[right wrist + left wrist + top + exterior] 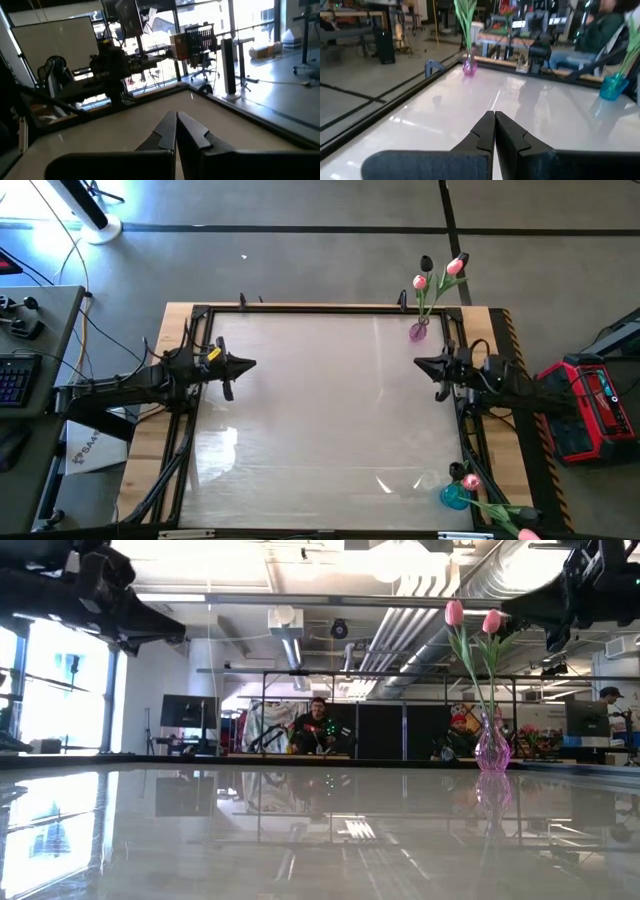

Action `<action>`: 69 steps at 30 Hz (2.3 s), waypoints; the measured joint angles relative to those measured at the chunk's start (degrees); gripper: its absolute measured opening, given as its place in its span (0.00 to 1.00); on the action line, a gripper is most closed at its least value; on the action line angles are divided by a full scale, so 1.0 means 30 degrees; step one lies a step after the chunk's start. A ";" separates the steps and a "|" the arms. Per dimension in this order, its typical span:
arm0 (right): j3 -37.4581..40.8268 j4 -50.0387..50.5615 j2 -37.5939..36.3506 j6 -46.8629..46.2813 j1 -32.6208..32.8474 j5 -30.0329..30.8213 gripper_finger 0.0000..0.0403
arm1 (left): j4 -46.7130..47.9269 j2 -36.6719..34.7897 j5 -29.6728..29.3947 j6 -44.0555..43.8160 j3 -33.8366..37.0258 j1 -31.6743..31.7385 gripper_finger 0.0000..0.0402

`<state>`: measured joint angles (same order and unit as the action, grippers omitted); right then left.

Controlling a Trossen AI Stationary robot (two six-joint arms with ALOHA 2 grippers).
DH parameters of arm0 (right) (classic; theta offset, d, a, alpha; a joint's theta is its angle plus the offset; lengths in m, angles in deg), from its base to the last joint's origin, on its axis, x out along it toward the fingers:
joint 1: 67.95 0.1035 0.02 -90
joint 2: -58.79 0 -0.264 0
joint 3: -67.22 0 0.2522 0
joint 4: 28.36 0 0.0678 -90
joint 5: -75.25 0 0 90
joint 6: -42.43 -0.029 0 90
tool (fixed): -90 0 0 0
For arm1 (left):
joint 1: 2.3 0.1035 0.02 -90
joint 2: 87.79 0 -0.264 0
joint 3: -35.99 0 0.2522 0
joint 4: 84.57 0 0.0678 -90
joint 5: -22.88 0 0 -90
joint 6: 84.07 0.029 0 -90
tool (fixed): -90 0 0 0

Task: Sort flowers into vase by color
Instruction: Return to Home Position

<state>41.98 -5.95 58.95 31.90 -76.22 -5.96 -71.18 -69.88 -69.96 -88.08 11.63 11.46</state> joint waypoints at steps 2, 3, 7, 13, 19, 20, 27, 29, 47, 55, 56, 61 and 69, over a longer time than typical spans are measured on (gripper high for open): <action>0.0494 -0.0059 0.0007 -0.0427 0.0000 0.0092 0.00 | -0.0221 -0.0614 0.0224 -0.0253 0.0606 0.0000 0.00; 0.0766 -0.0293 0.0015 -0.0578 0.0000 0.0168 0.00 | -0.0275 -0.0822 0.0338 -0.0483 0.0928 0.0000 0.00; 0.1376 -0.2083 0.0015 -0.0991 0.0000 0.0207 0.00 | -0.0414 -0.1537 0.0547 -0.1192 0.2019 -0.0059 0.00; 0.1428 -0.0510 0.0015 -0.1092 0.0000 -0.0057 0.00 | -0.0032 -0.2455 0.0588 -0.0483 0.2115 -0.0525 0.00; 0.1844 0.0606 0.0013 -0.2692 0.0015 -0.0279 0.00 | 0.2255 -0.3635 0.0585 -0.0459 0.2135 -0.0768 0.00; 0.2125 0.0349 0.0015 -0.3006 0.0015 -0.0393 0.00 | 0.2259 -0.3800 0.0585 -0.0465 0.2199 -0.0854 0.00; 0.3635 -0.3544 0.0326 -0.3793 0.0022 -0.0341 0.00 | 0.1471 -0.4129 0.0360 0.0001 0.2722 -0.1489 0.00; 0.3635 -0.3557 0.0573 -0.3075 0.0022 -0.0259 0.00 | 0.1408 -0.3949 0.0360 0.0007 0.2727 -0.1559 0.00; 0.3635 -0.3447 0.1304 -0.0510 0.0000 -0.1010 0.00 | -0.0438 -0.1487 -0.1585 -0.0914 0.3319 -0.2907 0.00; 0.3635 -0.3447 0.1304 -0.0841 0.0000 -0.1099 0.00 | -0.0887 -0.2305 -0.0913 -0.0787 0.3305 -0.2914 0.00; 0.3635 -0.3447 0.1304 -0.0942 0.0000 -0.1130 0.00 | -0.0850 -0.2644 -0.0615 -0.0793 0.3305 -0.2914 0.00; 0.3635 -0.3447 0.1304 -0.1251 0.0000 -0.1524 0.00 | -0.0147 -0.4343 0.0044 -0.0240 0.3298 -0.2913 0.00; 0.3635 -0.3378 0.1311 -0.1334 0.0000 -0.1593 0.00 | -0.0115 -0.5296 0.0294 0.0499 0.3290 -0.2841 0.00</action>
<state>52.88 -16.08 62.88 27.90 -76.22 -10.74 -71.52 -85.77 -69.07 -86.58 21.50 2.93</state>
